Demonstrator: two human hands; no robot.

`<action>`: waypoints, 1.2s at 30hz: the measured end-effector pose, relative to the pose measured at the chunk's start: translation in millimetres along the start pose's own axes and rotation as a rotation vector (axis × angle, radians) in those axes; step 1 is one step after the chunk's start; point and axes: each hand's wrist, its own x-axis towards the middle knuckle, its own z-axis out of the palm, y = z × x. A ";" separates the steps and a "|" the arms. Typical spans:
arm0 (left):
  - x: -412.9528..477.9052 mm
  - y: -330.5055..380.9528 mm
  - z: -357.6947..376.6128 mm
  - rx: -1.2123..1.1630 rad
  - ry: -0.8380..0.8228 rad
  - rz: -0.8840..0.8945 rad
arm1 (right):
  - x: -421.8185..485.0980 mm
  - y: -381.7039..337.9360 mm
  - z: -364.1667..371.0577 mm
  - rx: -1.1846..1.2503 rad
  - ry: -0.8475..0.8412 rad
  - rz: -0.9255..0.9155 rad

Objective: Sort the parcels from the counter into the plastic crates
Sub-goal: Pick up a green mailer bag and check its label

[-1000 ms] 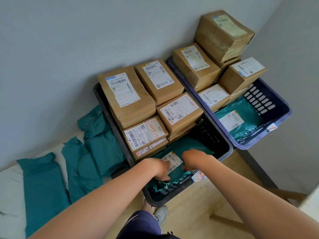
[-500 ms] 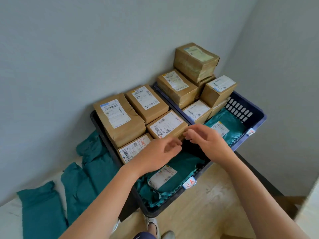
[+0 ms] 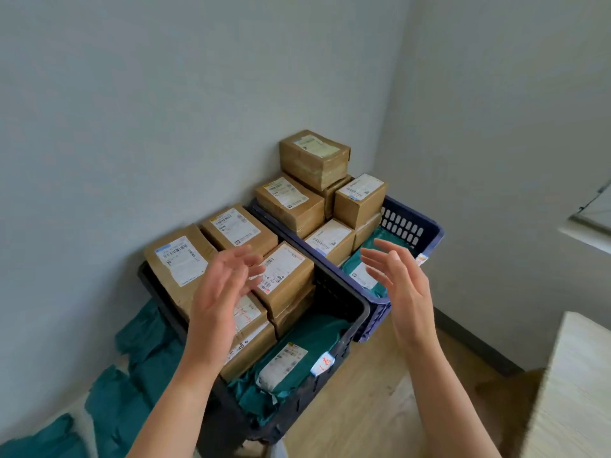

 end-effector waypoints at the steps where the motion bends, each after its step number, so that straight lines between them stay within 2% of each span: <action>1: -4.6 0.5 -5.7 -0.001 0.012 0.002 | -2.8 1.5 1.4 0.002 -0.004 0.004; 7: -30.4 9.4 -49.0 -0.017 0.133 0.013 | -23.0 -3.9 34.0 0.039 -0.091 0.003; 11: -46.1 11.8 -104.4 -0.039 0.259 0.021 | -41.4 -16.2 90.5 0.063 -0.219 -0.006; 16: -76.6 16.0 -189.4 -0.078 0.426 0.027 | -76.8 -31.3 180.1 0.087 -0.393 -0.017; 24: -141.7 26.1 -357.5 -0.045 0.579 -0.019 | -177.2 -37.5 359.1 0.133 -0.611 0.039; 30: -184.7 -33.3 -465.5 -0.022 0.666 -0.185 | -246.8 15.7 461.5 -0.023 -0.714 0.214; 36: -231.0 -155.3 -508.2 0.081 0.675 -0.603 | -301.7 140.1 509.1 -0.420 -0.768 0.582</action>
